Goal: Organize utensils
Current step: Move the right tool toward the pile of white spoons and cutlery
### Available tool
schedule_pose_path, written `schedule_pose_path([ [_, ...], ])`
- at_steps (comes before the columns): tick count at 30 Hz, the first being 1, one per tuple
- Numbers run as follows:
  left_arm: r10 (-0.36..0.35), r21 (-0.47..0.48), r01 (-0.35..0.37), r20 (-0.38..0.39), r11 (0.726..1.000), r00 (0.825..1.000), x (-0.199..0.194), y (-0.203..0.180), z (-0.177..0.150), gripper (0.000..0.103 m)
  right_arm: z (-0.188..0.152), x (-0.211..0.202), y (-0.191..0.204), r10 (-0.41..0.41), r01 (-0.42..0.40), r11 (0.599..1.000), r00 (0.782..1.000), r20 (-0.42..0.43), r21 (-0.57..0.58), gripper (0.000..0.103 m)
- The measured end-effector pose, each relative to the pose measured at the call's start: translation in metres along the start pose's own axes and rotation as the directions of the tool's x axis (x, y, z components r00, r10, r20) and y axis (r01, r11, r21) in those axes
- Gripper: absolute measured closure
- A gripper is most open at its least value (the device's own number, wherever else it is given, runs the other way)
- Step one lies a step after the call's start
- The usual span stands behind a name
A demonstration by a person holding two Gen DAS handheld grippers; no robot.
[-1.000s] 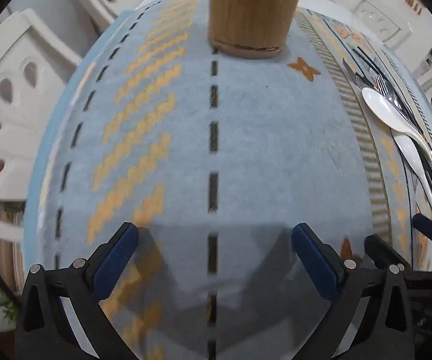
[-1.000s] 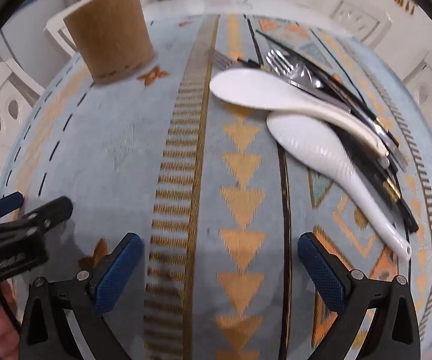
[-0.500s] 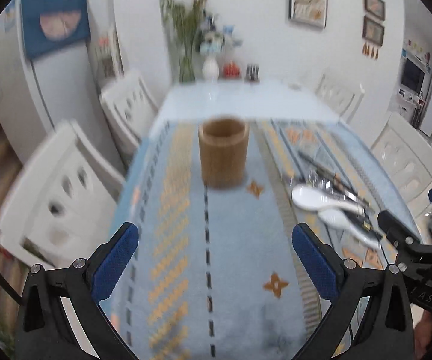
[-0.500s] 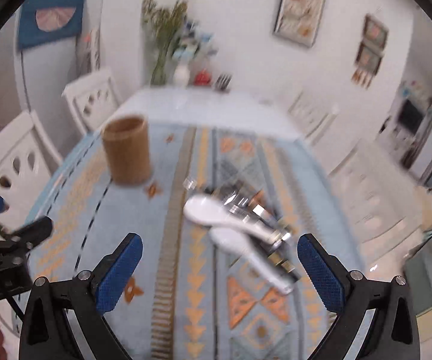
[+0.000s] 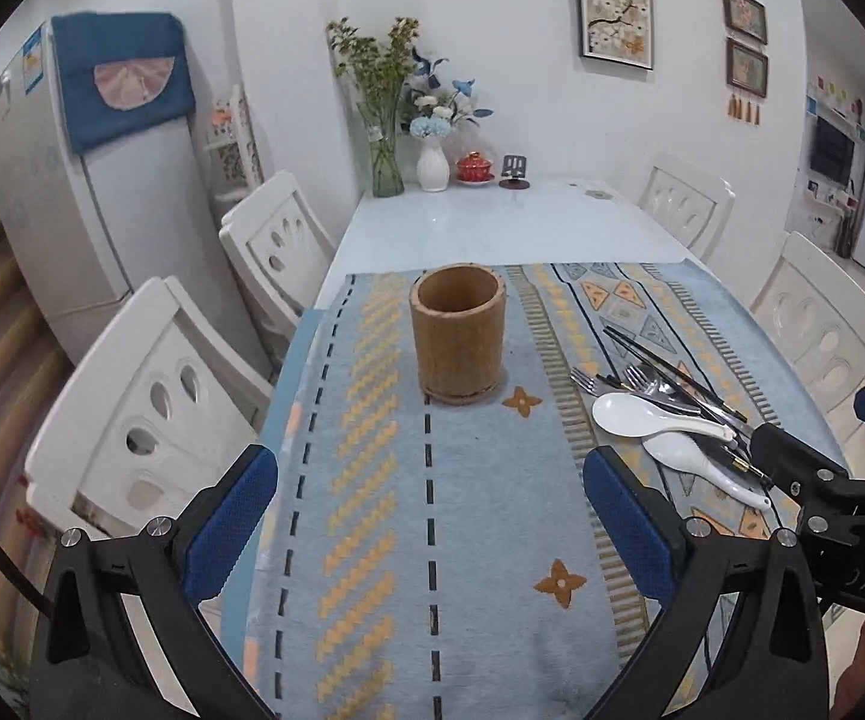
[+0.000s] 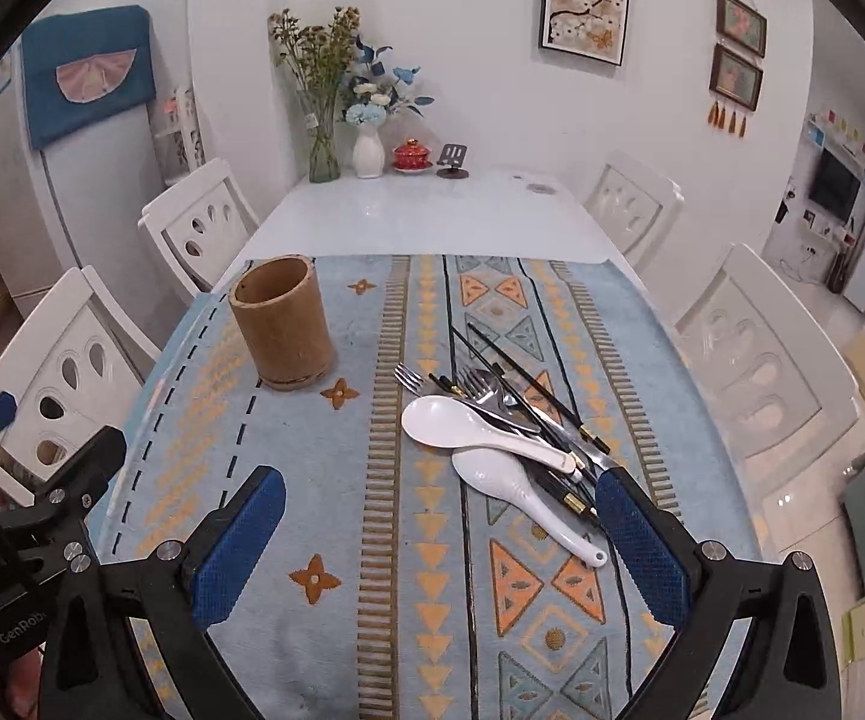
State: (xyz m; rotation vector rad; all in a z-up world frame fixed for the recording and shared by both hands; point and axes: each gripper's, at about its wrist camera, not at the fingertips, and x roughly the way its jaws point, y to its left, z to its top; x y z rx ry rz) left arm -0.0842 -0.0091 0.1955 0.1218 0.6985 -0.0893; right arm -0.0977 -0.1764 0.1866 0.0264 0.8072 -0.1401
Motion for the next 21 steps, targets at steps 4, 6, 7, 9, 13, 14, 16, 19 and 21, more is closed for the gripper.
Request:
schedule_pose_path([
  [4, 0.026, 0.029, -0.026, -0.001, 0.999, 1.000, 0.001, -0.005, -0.006, 0.002, 0.001, 0.001, 0.000, -0.012, 0.012, 1.000, 1.000, -0.005, -0.003, 0.000],
  [6, 0.040, 0.043, -0.039, -0.006, 0.998, 0.999, 0.003, -0.007, -0.008, 0.002, -0.001, 0.003, 0.002, -0.035, 0.035, 0.999, 0.999, -0.006, -0.010, 0.000],
  [7, 0.037, 0.045, -0.037, -0.011, 0.998, 0.999, 0.004, -0.008, -0.009, 0.002, -0.002, 0.005, 0.001, -0.043, 0.043, 0.999, 0.999, -0.013, -0.013, 0.000],
  [9, 0.024, 0.036, -0.023, -0.023, 0.999, 0.999, 0.006, -0.006, -0.009, 0.002, -0.003, 0.008, 0.002, -0.047, 0.046, 0.999, 0.998, -0.029, -0.015, 0.000],
  [13, 0.022, 0.019, -0.021, -0.038, 1.000, 0.999, 0.010, -0.003, -0.008, 0.002, -0.005, 0.012, 0.001, -0.039, 0.039, 0.999, 0.998, -0.057, -0.003, 0.000],
  [14, 0.025, 0.019, -0.024, -0.042, 1.000, 0.999, 0.011, -0.003, -0.008, 0.002, -0.005, 0.012, 0.001, -0.039, 0.039, 0.999, 0.998, -0.059, -0.001, 0.000],
  [16, 0.030, 0.020, -0.029, -0.051, 0.999, 0.998, 0.014, -0.003, -0.008, 0.002, -0.006, 0.013, 0.003, -0.042, 0.042, 0.999, 0.997, -0.065, -0.003, 0.000],
  [19, 0.026, 0.021, -0.025, -0.068, 0.999, 0.997, 0.018, -0.004, -0.010, 0.002, -0.006, 0.015, 0.004, -0.060, 0.059, 0.998, 0.996, -0.069, -0.013, 0.000],
  [21, 0.024, 0.023, -0.022, -0.078, 0.999, 0.997, 0.020, -0.005, -0.011, 0.002, -0.007, 0.017, 0.004, -0.062, 0.061, 0.998, 0.995, -0.074, -0.013, 0.000],
])
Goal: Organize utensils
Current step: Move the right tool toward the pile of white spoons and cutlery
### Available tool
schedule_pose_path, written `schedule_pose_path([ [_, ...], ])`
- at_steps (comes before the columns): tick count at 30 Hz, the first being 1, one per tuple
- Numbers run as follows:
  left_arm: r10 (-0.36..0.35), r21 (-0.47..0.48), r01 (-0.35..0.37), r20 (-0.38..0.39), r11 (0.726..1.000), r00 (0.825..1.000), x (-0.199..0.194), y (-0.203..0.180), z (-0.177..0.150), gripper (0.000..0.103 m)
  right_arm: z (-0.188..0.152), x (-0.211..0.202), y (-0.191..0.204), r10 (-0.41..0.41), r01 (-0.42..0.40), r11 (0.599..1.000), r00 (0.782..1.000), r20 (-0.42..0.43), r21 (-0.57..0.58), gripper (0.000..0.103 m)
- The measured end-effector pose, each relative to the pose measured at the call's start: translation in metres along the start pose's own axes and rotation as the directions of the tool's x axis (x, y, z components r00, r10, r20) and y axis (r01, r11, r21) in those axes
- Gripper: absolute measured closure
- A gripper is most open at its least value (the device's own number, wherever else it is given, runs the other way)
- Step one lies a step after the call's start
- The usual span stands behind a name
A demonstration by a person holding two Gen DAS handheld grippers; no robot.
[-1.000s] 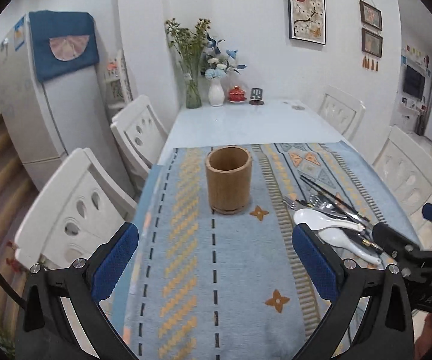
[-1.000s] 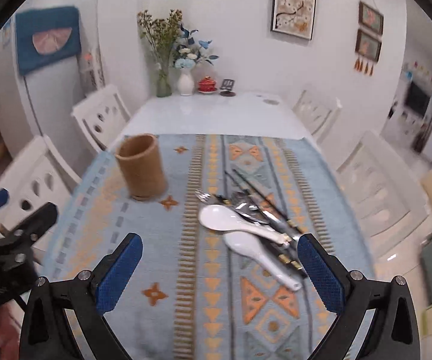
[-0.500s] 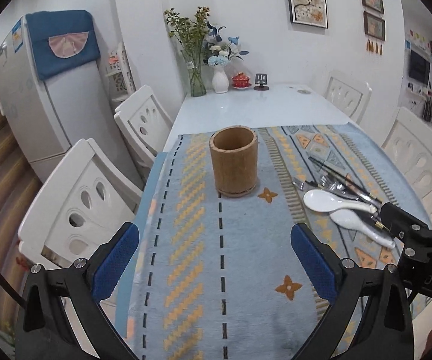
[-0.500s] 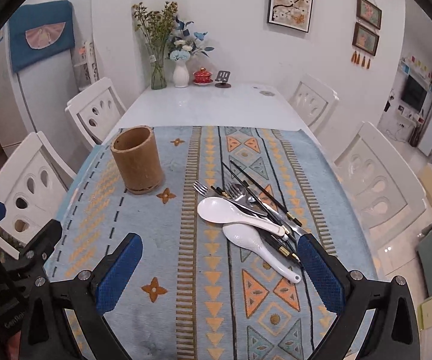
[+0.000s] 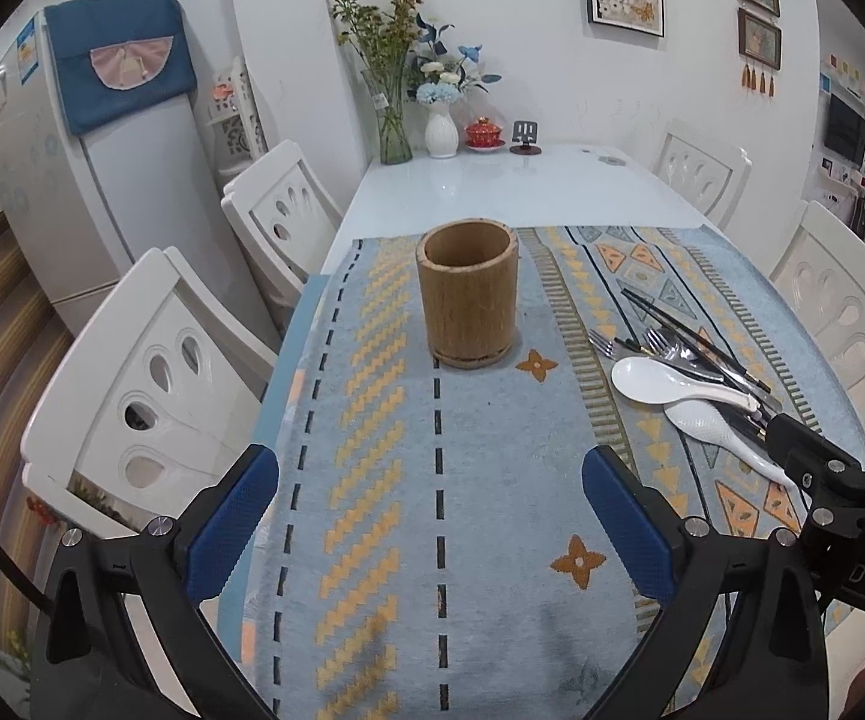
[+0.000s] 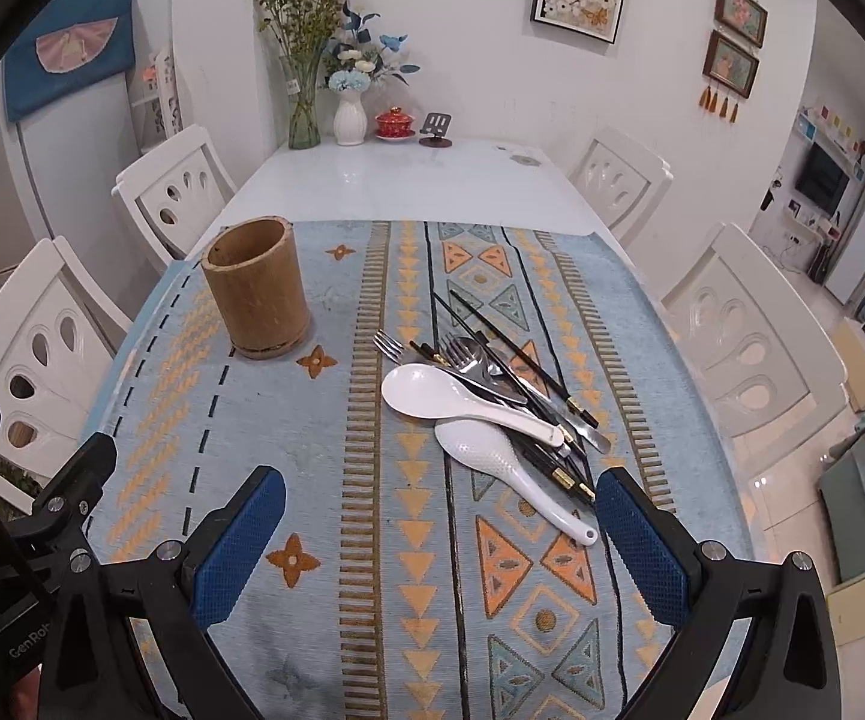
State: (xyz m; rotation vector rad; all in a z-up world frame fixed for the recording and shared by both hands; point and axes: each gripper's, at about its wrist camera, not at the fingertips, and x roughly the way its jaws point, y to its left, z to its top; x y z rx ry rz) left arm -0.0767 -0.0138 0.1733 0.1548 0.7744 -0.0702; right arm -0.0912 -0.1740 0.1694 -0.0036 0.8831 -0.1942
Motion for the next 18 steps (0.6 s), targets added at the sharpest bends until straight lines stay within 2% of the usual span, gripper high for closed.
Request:
schedule_pose_path([
  [18, 0.015, 0.015, -0.015, -0.031, 1.000, 0.999, 0.0101, 0.0009, -0.0021, 0.002, -0.0001, 0.0095, 0.0018, 0.016, -0.015, 1.000, 0.999, -0.045, 0.017, 0.000],
])
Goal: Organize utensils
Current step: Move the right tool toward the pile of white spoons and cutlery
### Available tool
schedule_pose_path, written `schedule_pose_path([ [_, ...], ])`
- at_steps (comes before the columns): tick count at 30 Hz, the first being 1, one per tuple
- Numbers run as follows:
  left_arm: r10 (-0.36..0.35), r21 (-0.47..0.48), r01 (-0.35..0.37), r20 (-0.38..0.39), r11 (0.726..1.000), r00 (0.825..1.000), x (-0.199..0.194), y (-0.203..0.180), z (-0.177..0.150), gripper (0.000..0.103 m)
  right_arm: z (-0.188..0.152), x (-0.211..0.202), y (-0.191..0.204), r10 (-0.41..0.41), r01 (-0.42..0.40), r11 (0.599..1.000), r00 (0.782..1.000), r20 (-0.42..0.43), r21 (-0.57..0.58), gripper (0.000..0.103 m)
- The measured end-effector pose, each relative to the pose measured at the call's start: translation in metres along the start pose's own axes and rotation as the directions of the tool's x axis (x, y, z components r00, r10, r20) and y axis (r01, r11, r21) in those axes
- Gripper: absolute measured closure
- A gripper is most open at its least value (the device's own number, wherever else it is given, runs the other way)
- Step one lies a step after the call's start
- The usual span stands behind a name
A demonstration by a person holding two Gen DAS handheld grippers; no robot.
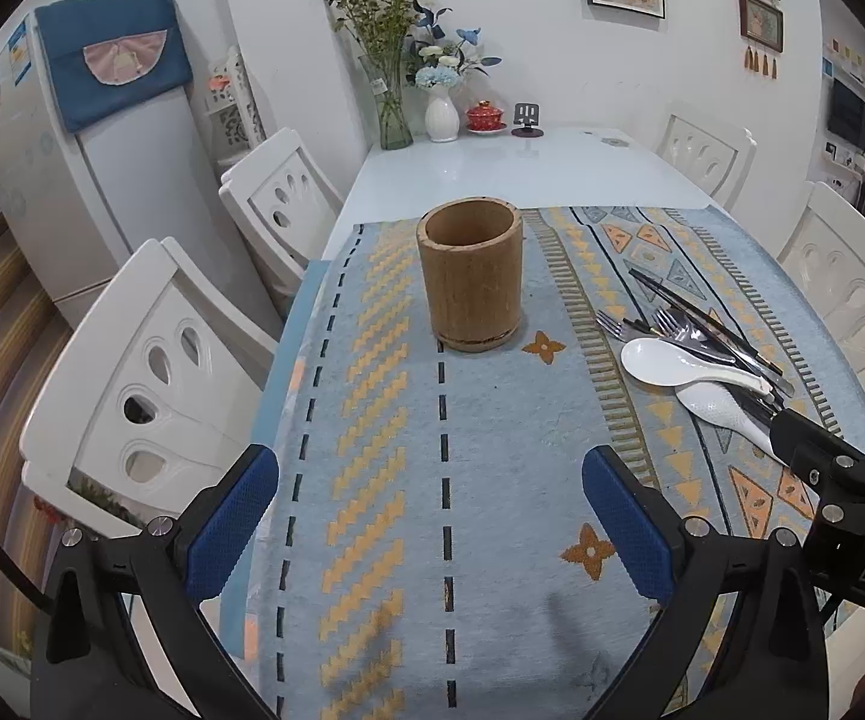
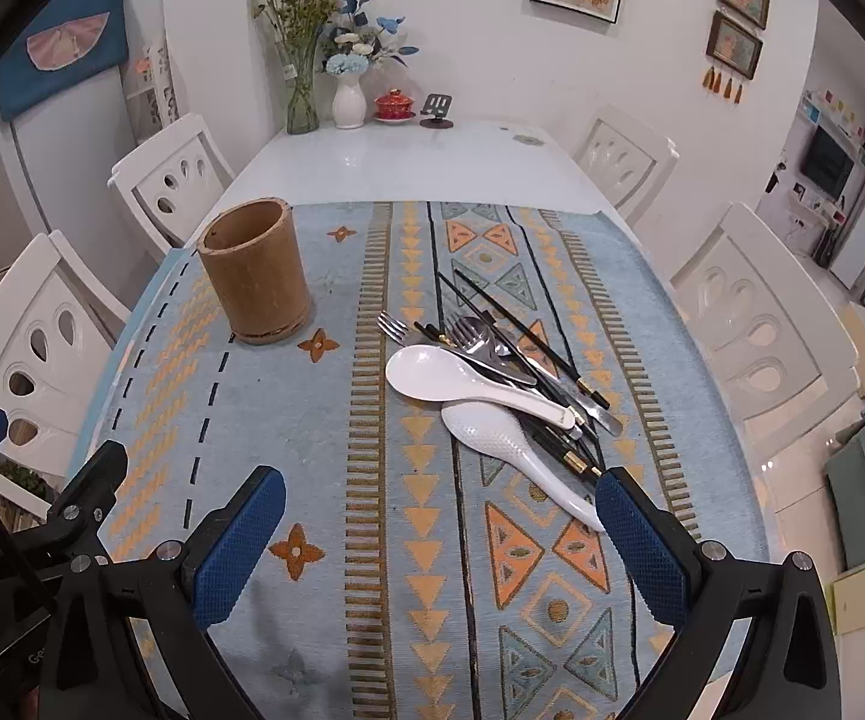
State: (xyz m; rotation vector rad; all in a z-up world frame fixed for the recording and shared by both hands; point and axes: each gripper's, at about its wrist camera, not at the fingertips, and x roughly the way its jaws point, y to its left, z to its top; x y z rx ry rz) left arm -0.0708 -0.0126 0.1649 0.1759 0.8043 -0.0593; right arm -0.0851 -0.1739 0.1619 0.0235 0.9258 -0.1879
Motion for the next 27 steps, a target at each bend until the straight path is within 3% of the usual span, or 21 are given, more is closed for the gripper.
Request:
schedule_pose_path([
  [16, 0.073, -0.036, -0.073, -0.020, 0.997, 0.997, 0.004, 0.021, -0.006, 0.002, -0.002, 0.008, 0.018, 0.073, -0.073, 0.997, 0.997, -0.019, -0.005, 0.000],
  [27, 0.125, -0.080, -0.130, -0.062, 0.988, 0.990, 0.013, 0.039, -0.013, 0.002, -0.003, 0.017, 0.046, 0.123, -0.125, 0.990, 0.992, -0.028, -0.072, 0.000],
])
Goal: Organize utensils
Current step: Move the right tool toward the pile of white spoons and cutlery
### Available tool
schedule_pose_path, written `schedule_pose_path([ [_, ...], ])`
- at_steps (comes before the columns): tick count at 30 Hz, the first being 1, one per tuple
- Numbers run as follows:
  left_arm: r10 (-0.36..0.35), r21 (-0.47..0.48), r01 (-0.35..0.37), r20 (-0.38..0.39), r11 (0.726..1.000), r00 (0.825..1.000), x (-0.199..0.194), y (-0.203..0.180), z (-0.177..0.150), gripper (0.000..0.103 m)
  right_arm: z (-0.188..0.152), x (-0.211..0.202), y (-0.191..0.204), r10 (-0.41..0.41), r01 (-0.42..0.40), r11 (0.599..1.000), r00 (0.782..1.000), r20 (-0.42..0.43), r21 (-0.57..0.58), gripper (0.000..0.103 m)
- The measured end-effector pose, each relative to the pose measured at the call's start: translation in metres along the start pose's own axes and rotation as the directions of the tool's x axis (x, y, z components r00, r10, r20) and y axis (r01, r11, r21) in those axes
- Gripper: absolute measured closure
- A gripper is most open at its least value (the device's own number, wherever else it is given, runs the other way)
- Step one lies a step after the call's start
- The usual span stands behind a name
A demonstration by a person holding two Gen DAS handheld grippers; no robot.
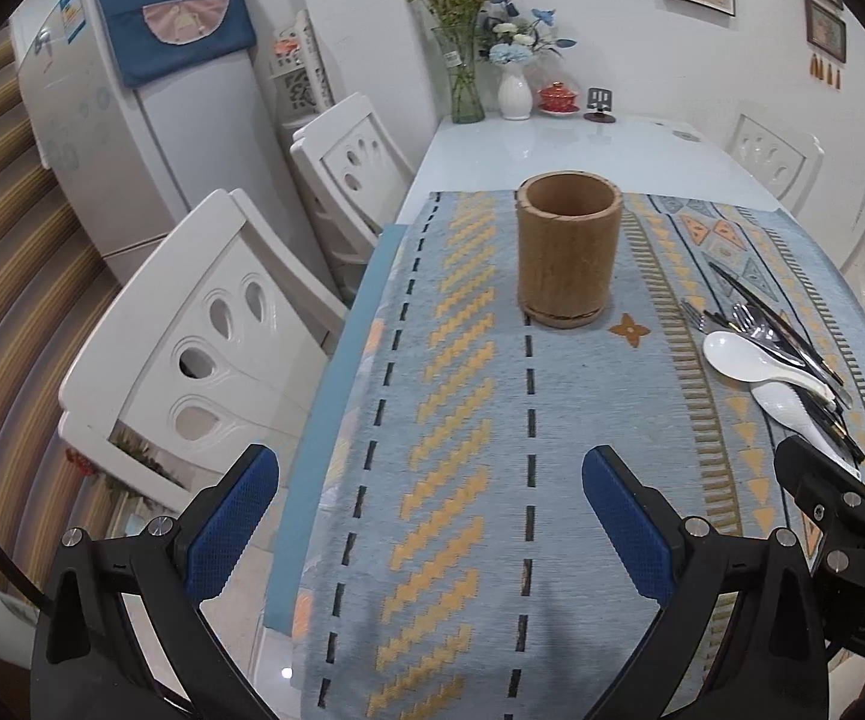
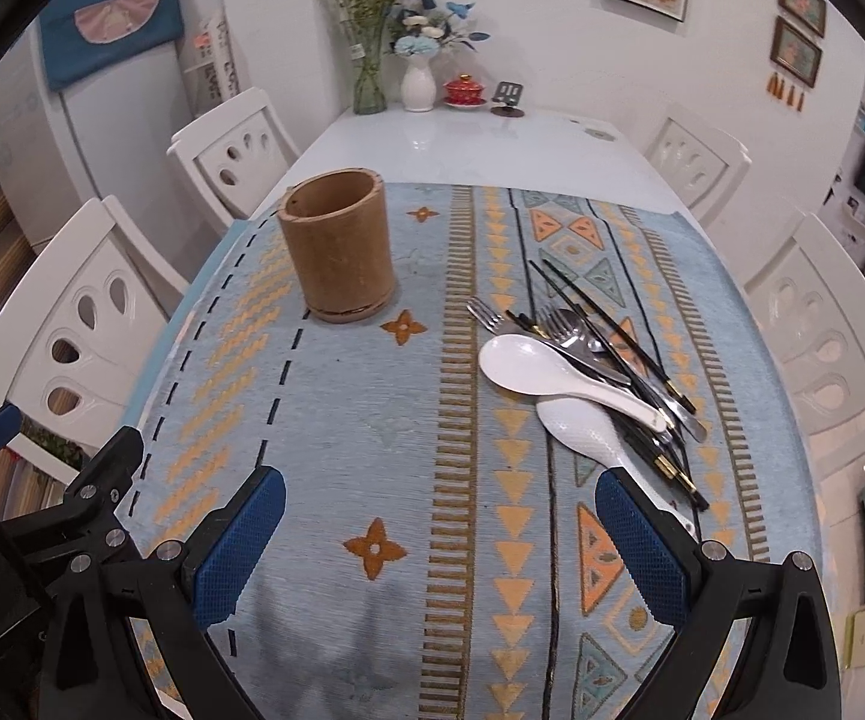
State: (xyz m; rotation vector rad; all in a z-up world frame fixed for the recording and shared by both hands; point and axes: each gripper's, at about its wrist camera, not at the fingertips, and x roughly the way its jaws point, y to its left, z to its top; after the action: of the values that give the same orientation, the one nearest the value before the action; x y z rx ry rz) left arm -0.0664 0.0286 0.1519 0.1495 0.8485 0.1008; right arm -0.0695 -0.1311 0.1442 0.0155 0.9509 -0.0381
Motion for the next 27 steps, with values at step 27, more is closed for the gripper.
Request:
schedule_pose_path([
  [27, 0.017, -0.041, -0.021, -0.084, 0.999, 0.996, 0.052, -0.027, 0.023, 0.002, 0.028, 0.048, -0.004, 0.018, -0.024, 0.992, 0.999, -0.049, -0.124, 0.000],
])
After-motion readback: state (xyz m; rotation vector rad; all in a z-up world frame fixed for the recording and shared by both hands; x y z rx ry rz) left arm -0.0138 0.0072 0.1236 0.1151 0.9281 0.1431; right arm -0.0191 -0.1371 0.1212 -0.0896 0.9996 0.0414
